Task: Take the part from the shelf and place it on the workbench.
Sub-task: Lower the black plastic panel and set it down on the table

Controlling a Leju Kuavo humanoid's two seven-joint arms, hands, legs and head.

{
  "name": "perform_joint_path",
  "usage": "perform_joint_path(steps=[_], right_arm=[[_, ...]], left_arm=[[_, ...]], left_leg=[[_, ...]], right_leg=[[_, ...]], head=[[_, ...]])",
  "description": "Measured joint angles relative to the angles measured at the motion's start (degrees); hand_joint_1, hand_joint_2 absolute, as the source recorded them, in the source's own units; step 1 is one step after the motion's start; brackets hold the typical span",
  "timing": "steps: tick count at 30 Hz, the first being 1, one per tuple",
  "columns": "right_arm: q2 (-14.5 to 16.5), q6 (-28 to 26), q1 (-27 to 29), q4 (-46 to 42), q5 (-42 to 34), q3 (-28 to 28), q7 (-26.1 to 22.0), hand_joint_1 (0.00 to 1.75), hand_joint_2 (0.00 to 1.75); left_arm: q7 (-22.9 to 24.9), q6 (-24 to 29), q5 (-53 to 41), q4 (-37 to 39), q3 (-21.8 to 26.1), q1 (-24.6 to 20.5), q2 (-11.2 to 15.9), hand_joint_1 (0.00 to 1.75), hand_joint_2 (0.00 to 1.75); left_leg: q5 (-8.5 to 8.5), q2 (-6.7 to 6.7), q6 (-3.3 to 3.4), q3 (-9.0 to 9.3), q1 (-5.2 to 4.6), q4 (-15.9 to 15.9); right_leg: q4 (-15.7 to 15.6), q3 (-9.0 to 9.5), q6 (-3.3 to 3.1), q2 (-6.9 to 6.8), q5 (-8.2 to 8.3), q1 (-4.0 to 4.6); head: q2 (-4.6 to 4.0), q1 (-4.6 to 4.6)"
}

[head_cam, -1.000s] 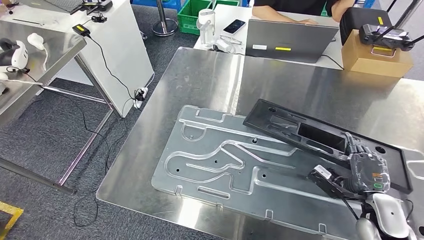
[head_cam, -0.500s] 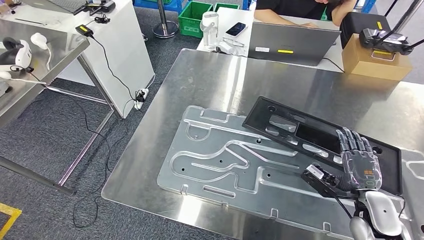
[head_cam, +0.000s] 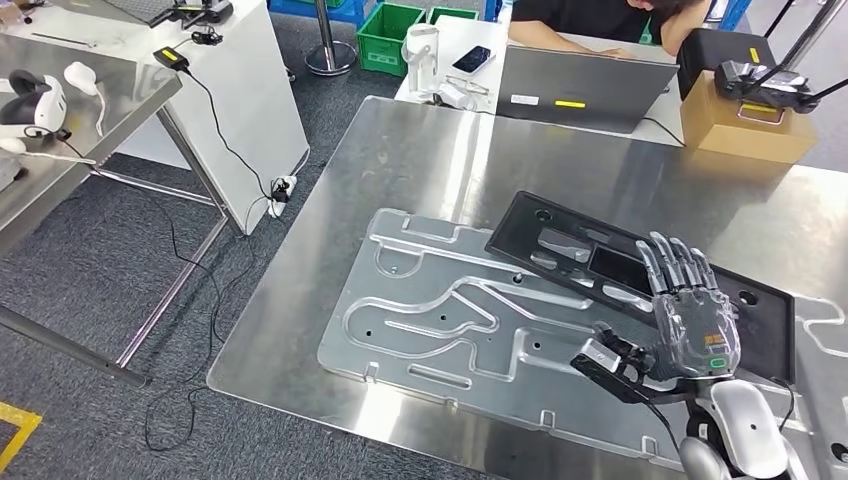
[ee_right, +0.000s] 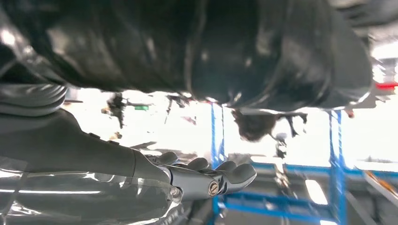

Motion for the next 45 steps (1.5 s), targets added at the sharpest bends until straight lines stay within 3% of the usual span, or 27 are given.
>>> perform_joint_path(steps=[2,6,7,9,11,12,13,14,17,18,21,22,23,26,27,29,31,33,34,36,37,38,41,42,43,44,45], right_arm=[[0.0,-0.6,0.2,-1.4,0.3,0.9,-0.1,0.00,0.00],[0.1,-1.3,1.1,-3.8,0.5,2.1,-0.3,0.00,0.00],[0.1,-1.3,1.1,-4.2,0.6,2.3,-0.3,0.00,0.00],[0.1,-1.4,1.1,-4.7,0.6,2.5,-0.3,0.00,0.00],[0.1,-1.6,1.3,-4.9,0.6,2.6,-0.3,0.00,0.00],[0.1,-1.7,1.4,-4.9,0.6,2.7,-0.3,0.00,0.00],[0.1,-1.8,1.6,-4.9,0.6,2.7,-0.3,0.00,0.00],[0.1,-2.0,1.7,-4.9,0.6,2.7,-0.2,0.00,0.00],[0.1,-2.3,2.0,-5.0,0.4,2.7,-0.3,0.00,0.00],[0.2,-2.5,2.2,-5.0,0.3,2.7,-0.3,0.00,0.00],[0.2,-3.1,2.8,-5.0,0.0,2.7,-0.6,0.00,0.00],[0.2,-3.2,3.0,-5.0,0.0,2.7,-0.8,0.00,0.00],[0.2,-3.4,3.2,-5.0,-0.1,2.7,-1.0,0.00,0.00],[0.3,-3.7,3.9,-4.9,-0.1,2.9,-1.5,0.00,0.00],[0.4,-3.7,4.3,-4.9,0.0,3.0,-1.6,0.00,0.00],[0.5,-3.9,5.2,-4.9,0.3,3.4,-1.6,0.00,0.00],[0.7,-4.1,6.1,-5.0,0.5,3.8,-1.6,0.00,0.00],[0.8,-4.5,7.1,-5.5,0.7,4.0,-1.6,0.00,0.00],[0.9,-4.8,7.9,-5.9,0.7,4.0,-1.5,0.00,0.00],[1.0,-5.7,10.1,-6.7,0.7,4.2,-1.5,0.00,0.00],[1.1,-6.1,11.3,-7.1,0.5,4.3,-1.5,0.00,0.00],[1.2,-6.5,12.7,-7.6,0.4,4.5,-1.5,0.00,0.00],[1.4,-7.3,15.9,-8.8,0.3,5.3,-1.5,0.00,0.00],[1.5,-7.4,16.5,-9.0,0.3,5.5,-1.4,0.00,0.00],[1.6,-7.4,16.9,-9.1,0.3,5.7,-1.3,0.00,0.00],[1.6,-7.4,17.3,-9.2,0.3,5.8,-1.2,0.00,0.00],[1.6,-7.4,17.7,-9.3,0.3,5.9,-1.1,0.00,0.00]], left_arm=[[0.0,0.2,-0.1,0.0,0.0,0.0,0.1,0.00,0.00],[0.1,0.5,-0.3,0.0,0.0,0.1,0.2,0.00,0.00],[0.1,0.6,-0.4,0.0,0.0,0.1,0.2,0.00,0.00],[0.1,0.8,-0.4,0.0,0.0,0.1,0.2,0.00,0.00],[0.2,0.9,-0.5,0.0,0.0,0.1,0.2,0.00,0.00],[0.3,0.9,-0.6,0.0,0.0,0.1,0.2,0.00,0.00],[0.3,1.0,-0.7,0.0,0.0,0.1,0.2,0.00,0.00],[0.4,1.0,-0.7,0.0,0.0,0.1,0.3,0.00,0.00],[0.6,1.1,-0.9,0.0,0.0,-0.1,0.4,0.00,0.00],[0.7,1.2,-0.9,-0.1,0.0,-0.1,0.4,0.00,0.00],[1.2,1.6,-1.0,-0.1,0.0,0.1,0.5,0.00,0.00],[1.3,1.8,-1.0,-0.1,0.0,0.1,0.5,0.00,0.00],[1.4,1.9,-1.0,-0.1,0.0,0.2,0.5,0.00,0.00],[1.6,2.0,-1.0,-0.1,0.0,0.2,0.4,0.00,0.00],[1.7,2.0,-1.1,-0.1,0.0,0.3,0.4,0.00,0.00],[1.8,2.0,-1.1,-0.1,0.0,0.3,0.4,0.00,0.00],[2.0,2.0,-1.2,-0.1,0.0,0.3,0.4,0.00,0.00],[2.0,2.1,-1.2,-0.1,0.0,0.3,0.4,0.00,0.00],[2.0,2.1,-1.1,-0.1,0.0,0.3,0.4,0.00,0.00],[2.1,2.2,-0.9,-0.1,0.0,0.4,0.4,0.00,0.00],[2.1,2.3,-0.8,-0.1,0.0,0.5,0.4,0.00,0.00],[2.1,2.3,-0.7,-0.1,0.0,0.6,0.4,0.00,0.00],[2.1,2.5,-0.6,-0.1,0.0,0.8,0.4,0.00,0.00],[2.1,2.6,-0.5,-0.1,0.1,0.8,0.4,0.00,0.00],[2.1,2.6,-0.5,-0.1,0.1,0.8,0.4,0.00,0.00],[2.1,2.6,-0.5,-0.1,0.1,0.7,0.4,0.00,0.00],[2.1,2.7,-0.5,-0.1,0.1,0.7,0.4,0.00,0.00]], left_leg=[[-1.08,-0.22,-1.21,-1.23,-0.01,2.3],[-1.73,-0.32,-2.13,-2.56,-0.02,3.8],[-2.77,-0.27,-2.26,-3.03,0.08,4.8],[-6.71,-0.17,-2.39,-5.02,0.10,9.9],[-10.52,-0.16,-2.25,-7.43,0.04,16.7],[-11.19,-0.16,-2.01,-7.76,-0.02,18.4],[-10.83,-0.16,-1.63,-7.07,-0.14,18.2],[-9.56,-0.16,-1.07,-5.20,-0.36,15.5],[-5.83,-0.04,0.71,1.54,-1.36,4.1],[-5.21,0.00,0.96,2.21,-1.65,2.4],[-2.89,0.05,1.18,1.38,-1.91,1.2],[-1.75,0.13,1.32,0.96,-1.80,0.5],[-0.53,0.24,1.51,0.40,-1.64,-0.1],[2.27,0.56,1.92,-2.39,-1.62,-0.6],[2.99,0.61,1.91,-3.53,-1.67,-0.4],[4.19,0.65,1.76,-5.73,-1.73,0.2],[5.01,0.63,1.45,-7.63,-1.74,1.3],[5.54,0.58,0.99,-8.68,-1.89,2.4],[5.86,0.56,0.72,-8.86,-1.93,2.7],[6.62,0.46,0.07,-9.07,-1.92,2.7],[6.08,0.35,-0.27,-9.40,-1.86,3.1],[4.38,0.24,-0.67,-9.94,-1.76,4.2],[-4.40,0.13,-1.85,-11.99,-1.11,13.3],[-5.76,0.14,-2.15,-12.19,-0.89,16.5],[-5.64,0.15,-2.37,-11.77,-0.72,18.4],[-4.36,0.16,-2.51,-10.51,-0.57,18.4],[-2.67,0.15,-2.59,-8.23,-0.45,16.5]], right_leg=[[-3.5,1.50,-0.38,0.31,0.72,-0.09],[-2.8,0.33,-2.92,0.34,0.72,0.35],[-2.8,0.06,-3.41,0.24,0.99,0.41],[-2.9,-0.63,-4.21,0.01,1.62,0.62],[-2.9,-1.57,-4.62,-0.20,2.34,1.07],[-2.9,-2.07,-4.72,-0.27,2.75,1.34],[-2.9,-2.57,-4.77,-0.31,3.20,1.61],[-2.9,-3.08,-4.79,-0.32,3.69,1.86],[-3.4,-3.91,-4.40,-0.32,5.41,2.24],[-3.8,-3.90,-4.01,-0.35,6.07,2.13],[-5.5,-3.67,-2.72,-0.39,8.09,1.68],[-5.6,-3.84,-2.47,-0.31,7.56,1.66],[-5.0,-4.22,-2.31,-0.22,5.92,1.68],[4.2,-6.01,-1.98,-0.10,-3.26,1.73],[7.5,-6.11,-1.84,-0.10,-4.62,1.76],[9.4,-3.92,-1.73,-0.09,-2.98,1.82],[3.6,2.13,-1.95,-0.11,-1.15,1.86],[-4.3,8.19,-2.53,-0.12,-2.77,2.11],[-6.6,9.68,-2.90,-0.14,-3.77,2.30],[-7.4,9.61,-3.74,-0.32,-3.47,2.34],[-7.5,9.12,-4.23,-0.46,-2.85,2.19],[-7.7,8.42,-4.72,-0.62,-2.14,1.99],[-7.6,5.72,-5.27,-0.82,0.05,1.81],[-7.5,4.74,-5.17,-0.82,0.77,1.81],[-7.4,3.74,-5.01,-0.83,1.46,1.77],[-7.1,2.74,-4.81,-0.84,2.08,1.70],[-6.9,1.75,-4.54,-0.83,2.66,1.61]], head=[[0.00,-0.03],[0.00,-0.13],[0.00,-0.12],[0.00,-0.13],[0.00,-0.13],[0.00,-0.12],[0.00,-0.12],[0.00,-0.12],[0.00,-0.09],[0.00,-0.09],[-0.01,-0.08],[-0.01,-0.06],[-0.01,-0.04],[0.00,0.03],[0.00,0.04],[0.00,0.04],[0.00,0.03],[0.00,0.02],[0.00,0.02],[0.00,0.01],[0.00,0.00],[0.00,-0.02],[0.00,-0.07],[0.00,-0.08],[0.00,-0.08],[0.00,-0.08],[0.00,-0.08]])
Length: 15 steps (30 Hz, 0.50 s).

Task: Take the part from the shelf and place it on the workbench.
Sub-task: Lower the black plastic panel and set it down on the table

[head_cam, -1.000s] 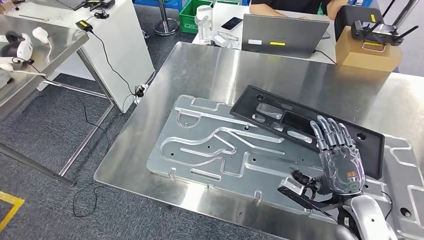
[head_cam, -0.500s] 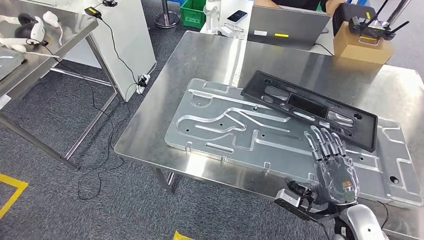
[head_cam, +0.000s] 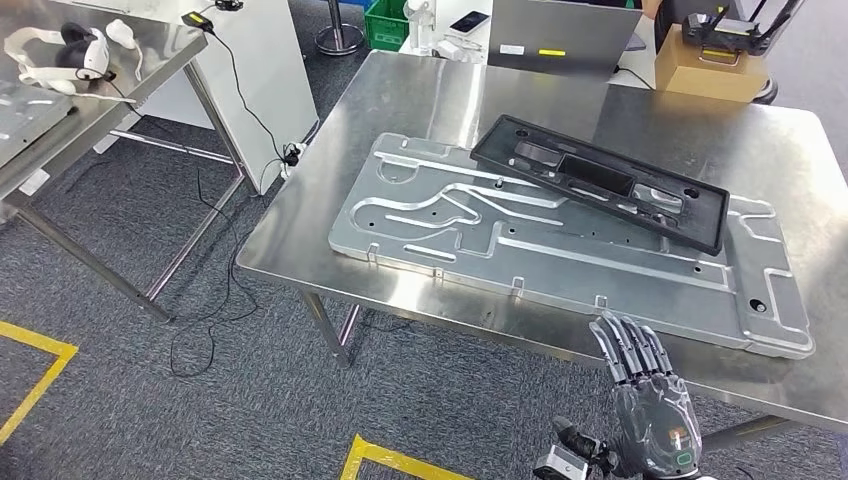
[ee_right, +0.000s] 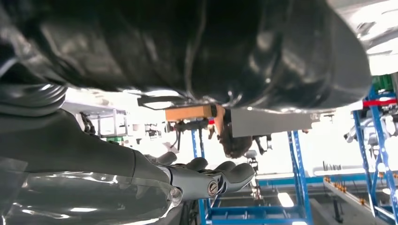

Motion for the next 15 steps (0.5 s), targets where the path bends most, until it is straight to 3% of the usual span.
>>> perform_joint_path(steps=[1,3,4,5,7,8,11,12,13,14,15], right_arm=[[0.0,0.0,0.3,-0.2,-0.1,0.2,0.2,0.00,0.00],[0.0,0.0,1.2,-0.7,-0.4,0.8,0.8,0.00,0.00],[0.0,-0.1,1.7,-1.0,-0.7,1.3,1.3,0.00,0.00],[0.0,-0.2,2.2,-1.1,-1.2,1.9,1.8,0.00,0.00],[0.0,-0.6,3.2,-1.2,-2.9,3.9,3.5,0.00,0.00],[-0.1,-0.9,3.8,-1.1,-4.2,5.2,4.7,0.00,0.00],[-0.5,-1.8,4.8,-0.5,-9.9,9.3,8.4,0.00,0.00],[-0.6,-1.9,5.0,0.2,-12.1,10.6,9.9,0.00,0.00],[-0.6,-1.9,5.1,1.0,-14.4,12.0,11.6,0.00,0.00],[-0.6,-1.9,5.3,2.2,-17.1,13.4,13.2,0.00,0.00],[-0.6,-1.9,5.5,3.5,-19.7,14.6,14.3,0.00,0.00]], left_arm=[[0.0,0.0,0.0,0.0,0.0,-0.1,0.0,0.00,0.00],[0.0,0.2,0.0,-0.1,0.0,-0.2,0.0,0.00,0.00],[0.0,0.3,0.0,-0.1,0.0,-0.3,0.0,0.00,0.00],[0.0,0.4,0.0,-0.1,0.0,-0.3,0.0,0.00,0.00],[-0.1,0.5,0.0,-0.1,0.0,-0.3,0.0,0.00,0.00],[-0.1,0.6,0.0,-0.1,0.0,-0.3,0.0,0.00,0.00],[-0.5,0.6,0.2,-0.1,0.1,-0.3,0.0,0.00,0.00],[-0.7,0.5,0.4,-0.1,0.2,-0.3,0.0,0.00,0.00],[-1.0,0.3,0.6,-0.1,0.3,-0.4,0.0,0.00,0.00],[-1.3,0.2,0.7,-0.1,0.4,-0.5,-0.1,0.00,0.00],[-1.3,0.2,0.8,-0.1,0.4,-0.6,-0.1,0.00,0.00]], left_leg=[[1.03,-0.04,-0.01,3.18,0.11,-3.6],[0.40,-0.22,0.36,9.39,-0.01,-12.1],[-0.40,-0.34,0.73,11.14,-0.18,-14.9],[-0.75,-0.41,1.24,11.75,-0.44,-16.2],[0.29,-0.27,2.42,11.07,-0.58,-16.7],[1.02,-0.11,3.03,10.49,-0.59,-16.9],[3.19,0.40,4.21,7.96,-0.86,-17.0],[3.90,0.51,4.36,6.96,-1.09,-16.8],[4.57,0.59,4.46,5.92,-1.31,-16.6],[5.21,0.64,4.51,4.81,-1.54,-16.3],[5.72,0.65,4.51,3.81,-1.71,-15.9]], right_leg=[[0.3,-0.77,0.31,0.01,0.49,-0.08],[0.7,-1.59,1.06,0.06,1.37,-0.11],[0.7,-1.60,1.51,0.05,1.84,-0.07],[0.5,-1.53,1.98,0.03,2.38,-0.08],[0.3,-1.59,2.79,0.12,2.73,-0.27],[0.9,-1.95,2.98,0.25,1.41,-0.36],[8.6,-3.81,3.00,0.52,-7.49,-0.20],[12.1,-4.20,2.96,0.54,-9.40,-0.05],[14.7,-4.09,2.86,0.55,-9.66,0.13],[15.8,-3.22,2.66,0.56,-8.59,0.34],[14.9,-1.45,2.33,0.56,-6.71,0.56]], head=[[0.00,-0.02],[0.00,-0.02],[0.00,-0.01],[0.00,0.01],[0.00,0.03],[0.00,0.04],[0.00,0.09],[0.00,0.09],[0.00,0.10],[0.00,0.09],[0.00,0.09]])
